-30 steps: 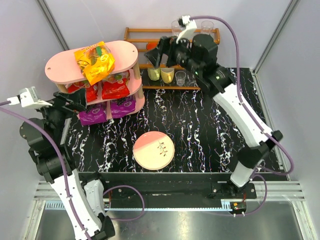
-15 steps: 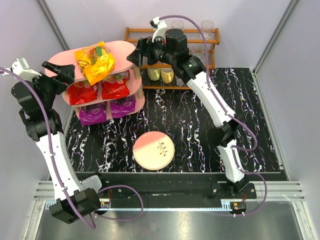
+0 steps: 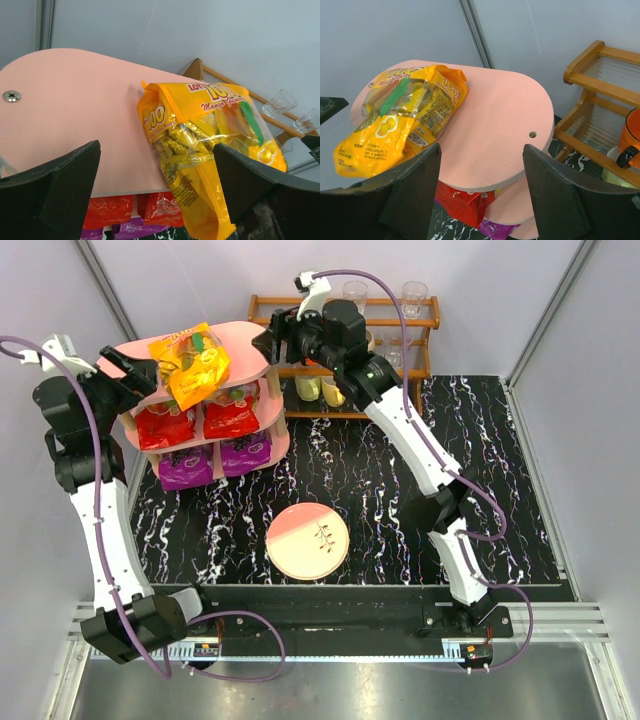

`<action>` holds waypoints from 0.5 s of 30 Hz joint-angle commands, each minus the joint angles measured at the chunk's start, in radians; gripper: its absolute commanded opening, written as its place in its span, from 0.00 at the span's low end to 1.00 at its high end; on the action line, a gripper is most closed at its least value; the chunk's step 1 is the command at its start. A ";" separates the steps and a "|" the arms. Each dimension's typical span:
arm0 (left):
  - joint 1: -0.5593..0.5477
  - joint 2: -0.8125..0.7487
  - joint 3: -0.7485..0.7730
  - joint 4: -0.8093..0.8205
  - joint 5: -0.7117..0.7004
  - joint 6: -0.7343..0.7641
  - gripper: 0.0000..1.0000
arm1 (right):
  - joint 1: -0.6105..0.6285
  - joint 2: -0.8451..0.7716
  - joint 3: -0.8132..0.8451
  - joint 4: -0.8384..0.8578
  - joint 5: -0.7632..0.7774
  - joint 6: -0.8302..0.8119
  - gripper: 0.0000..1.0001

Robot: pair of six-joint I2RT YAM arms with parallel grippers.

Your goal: Place and organize the candy bags onto the shelf

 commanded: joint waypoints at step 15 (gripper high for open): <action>-0.014 -0.007 -0.010 -0.012 -0.118 0.128 0.99 | 0.094 0.067 0.007 0.151 0.141 -0.121 0.11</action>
